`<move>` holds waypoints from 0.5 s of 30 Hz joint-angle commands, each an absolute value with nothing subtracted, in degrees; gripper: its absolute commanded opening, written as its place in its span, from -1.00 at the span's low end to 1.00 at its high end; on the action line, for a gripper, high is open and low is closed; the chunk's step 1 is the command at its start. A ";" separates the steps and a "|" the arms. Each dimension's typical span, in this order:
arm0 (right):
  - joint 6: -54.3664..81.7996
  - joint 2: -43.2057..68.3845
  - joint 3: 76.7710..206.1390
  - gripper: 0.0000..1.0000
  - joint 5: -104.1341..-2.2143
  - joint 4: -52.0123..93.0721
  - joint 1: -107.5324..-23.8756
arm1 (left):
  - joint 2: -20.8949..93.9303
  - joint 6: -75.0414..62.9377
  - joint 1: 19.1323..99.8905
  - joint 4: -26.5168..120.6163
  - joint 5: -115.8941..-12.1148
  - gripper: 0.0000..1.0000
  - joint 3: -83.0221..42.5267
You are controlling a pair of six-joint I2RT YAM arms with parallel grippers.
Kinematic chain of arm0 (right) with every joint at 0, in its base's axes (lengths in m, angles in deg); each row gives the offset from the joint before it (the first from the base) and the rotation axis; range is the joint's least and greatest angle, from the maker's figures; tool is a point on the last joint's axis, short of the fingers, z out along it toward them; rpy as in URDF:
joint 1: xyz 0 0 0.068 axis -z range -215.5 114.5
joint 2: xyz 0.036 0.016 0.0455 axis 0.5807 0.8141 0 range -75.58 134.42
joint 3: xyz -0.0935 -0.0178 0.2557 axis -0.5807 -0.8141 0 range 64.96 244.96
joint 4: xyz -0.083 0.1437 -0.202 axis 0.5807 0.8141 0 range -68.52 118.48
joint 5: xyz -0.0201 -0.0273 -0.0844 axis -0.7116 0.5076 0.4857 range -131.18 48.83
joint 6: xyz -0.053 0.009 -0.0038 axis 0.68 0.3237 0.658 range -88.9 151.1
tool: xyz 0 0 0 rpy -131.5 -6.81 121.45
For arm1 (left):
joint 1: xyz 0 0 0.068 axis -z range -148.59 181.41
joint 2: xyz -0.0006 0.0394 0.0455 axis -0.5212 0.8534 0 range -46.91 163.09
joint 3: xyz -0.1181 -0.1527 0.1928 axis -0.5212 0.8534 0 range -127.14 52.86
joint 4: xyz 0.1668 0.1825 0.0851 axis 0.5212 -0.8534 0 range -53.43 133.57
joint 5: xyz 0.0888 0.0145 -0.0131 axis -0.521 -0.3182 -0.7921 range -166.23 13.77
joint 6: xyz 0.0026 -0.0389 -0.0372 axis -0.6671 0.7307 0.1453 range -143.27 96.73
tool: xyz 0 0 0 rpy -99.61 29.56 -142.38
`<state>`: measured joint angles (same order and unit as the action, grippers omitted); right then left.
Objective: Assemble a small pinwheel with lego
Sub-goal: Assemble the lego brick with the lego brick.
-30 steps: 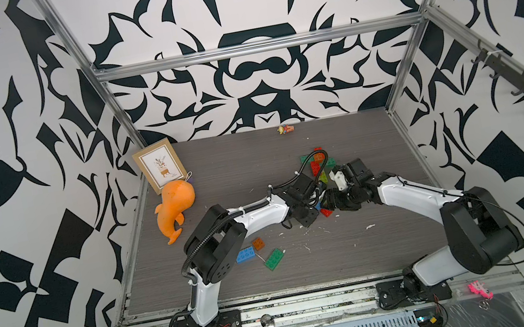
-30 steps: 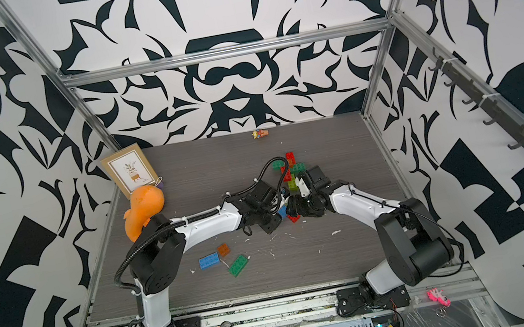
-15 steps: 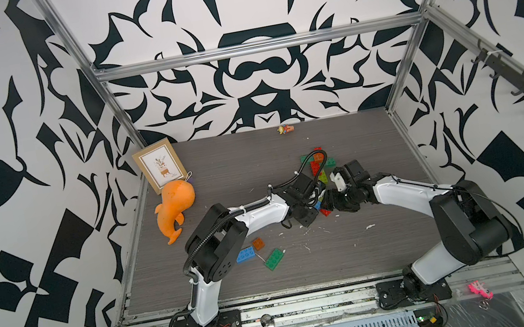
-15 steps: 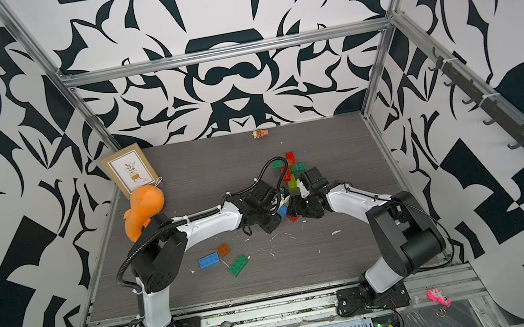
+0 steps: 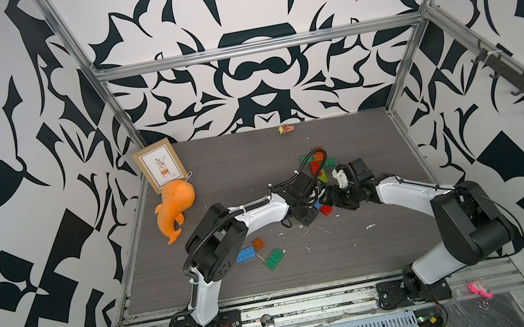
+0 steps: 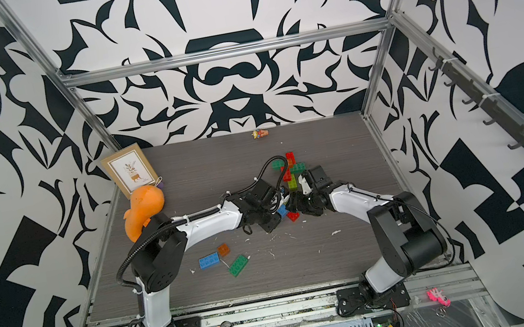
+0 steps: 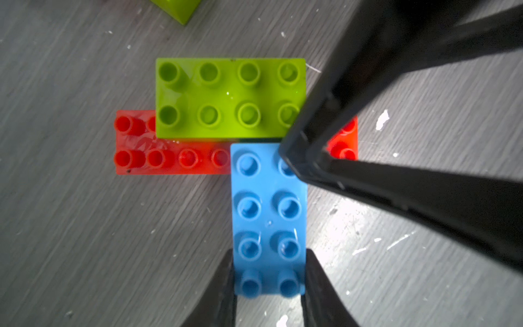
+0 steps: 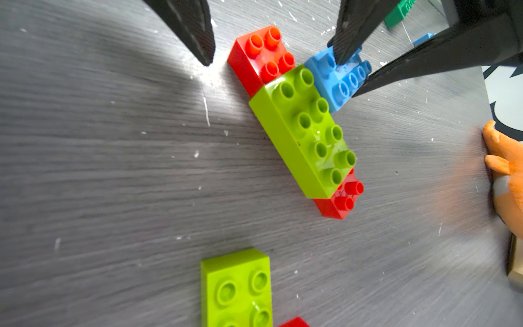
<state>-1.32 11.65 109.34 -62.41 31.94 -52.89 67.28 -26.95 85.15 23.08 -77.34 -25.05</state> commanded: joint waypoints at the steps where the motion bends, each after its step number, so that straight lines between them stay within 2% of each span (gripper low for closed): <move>1: -2.21 11.99 110.79 0.39 -63.45 26.71 -53.13 | 68.66 -28.90 86.35 20.65 -74.11 -0.50 -26.35; 11: -1.27 14.23 110.86 0.31 -59.00 29.31 -53.16 | 69.01 -28.81 86.34 20.45 -73.95 -0.49 -27.34; 15: -1.55 15.30 111.03 0.21 -54.54 31.66 -53.17 | 68.60 -28.31 86.34 21.04 -73.47 -0.47 -27.22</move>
<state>-1.63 13.50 109.94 -61.82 30.98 -52.85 67.83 -26.58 85.10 22.31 -77.32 -26.10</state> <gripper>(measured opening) 0.612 0.351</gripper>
